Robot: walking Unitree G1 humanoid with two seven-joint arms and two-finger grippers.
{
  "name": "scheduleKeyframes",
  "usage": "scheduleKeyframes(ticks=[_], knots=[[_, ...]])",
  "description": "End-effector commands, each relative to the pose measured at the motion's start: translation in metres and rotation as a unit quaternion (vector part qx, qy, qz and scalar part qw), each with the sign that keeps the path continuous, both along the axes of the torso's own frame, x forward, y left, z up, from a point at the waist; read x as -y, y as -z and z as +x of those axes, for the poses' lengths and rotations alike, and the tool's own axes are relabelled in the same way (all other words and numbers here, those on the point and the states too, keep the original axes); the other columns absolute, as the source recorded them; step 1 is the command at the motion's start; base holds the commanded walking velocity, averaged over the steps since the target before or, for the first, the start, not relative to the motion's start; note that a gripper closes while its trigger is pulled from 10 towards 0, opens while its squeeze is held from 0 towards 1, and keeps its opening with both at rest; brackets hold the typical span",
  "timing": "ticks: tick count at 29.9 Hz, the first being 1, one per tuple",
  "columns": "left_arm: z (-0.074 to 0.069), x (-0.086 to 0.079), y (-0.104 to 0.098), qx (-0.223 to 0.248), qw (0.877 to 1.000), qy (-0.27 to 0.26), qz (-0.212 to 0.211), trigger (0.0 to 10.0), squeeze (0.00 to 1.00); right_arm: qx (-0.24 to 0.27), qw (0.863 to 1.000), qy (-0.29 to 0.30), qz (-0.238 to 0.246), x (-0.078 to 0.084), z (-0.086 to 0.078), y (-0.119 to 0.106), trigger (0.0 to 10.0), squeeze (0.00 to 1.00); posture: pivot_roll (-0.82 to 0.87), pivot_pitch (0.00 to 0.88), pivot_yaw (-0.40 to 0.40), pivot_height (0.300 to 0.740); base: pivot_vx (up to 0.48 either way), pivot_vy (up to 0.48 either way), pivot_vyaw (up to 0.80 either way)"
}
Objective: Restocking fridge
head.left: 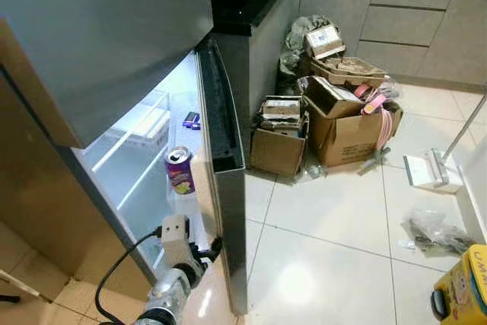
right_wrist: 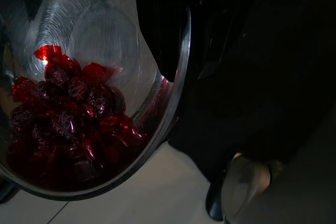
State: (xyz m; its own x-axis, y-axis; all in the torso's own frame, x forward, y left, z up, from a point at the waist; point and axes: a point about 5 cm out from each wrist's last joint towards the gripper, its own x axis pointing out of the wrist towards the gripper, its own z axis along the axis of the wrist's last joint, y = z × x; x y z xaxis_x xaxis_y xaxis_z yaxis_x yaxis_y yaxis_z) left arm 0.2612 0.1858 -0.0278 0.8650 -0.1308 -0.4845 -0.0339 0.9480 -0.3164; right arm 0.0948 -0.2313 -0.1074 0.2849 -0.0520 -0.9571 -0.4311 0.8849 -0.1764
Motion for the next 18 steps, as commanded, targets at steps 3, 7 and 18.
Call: scheduleKeyframes(ticks=[3,7,18], knots=[[0.021,-0.012,-0.022,0.053,0.998,-0.021,0.012,10.0,0.00,0.001,1.000,0.004,-0.001,0.001,-0.001,0.000,10.0,0.00,-0.06,0.000,-0.005,0.740,0.000,0.000,0.00],[0.015,0.001,-0.014,0.035,0.998,0.038,-0.020,10.0,0.00,0.001,1.000,0.006,0.000,0.001,-0.002,0.000,10.0,0.00,-0.06,0.000,0.000,0.740,0.000,0.000,0.00],[-0.017,0.020,0.012,-0.043,0.986,0.155,-0.041,10.0,0.00,0.001,1.000,0.007,0.000,0.001,-0.002,0.000,10.0,0.00,-0.06,0.000,0.002,0.740,0.000,0.000,0.00]])
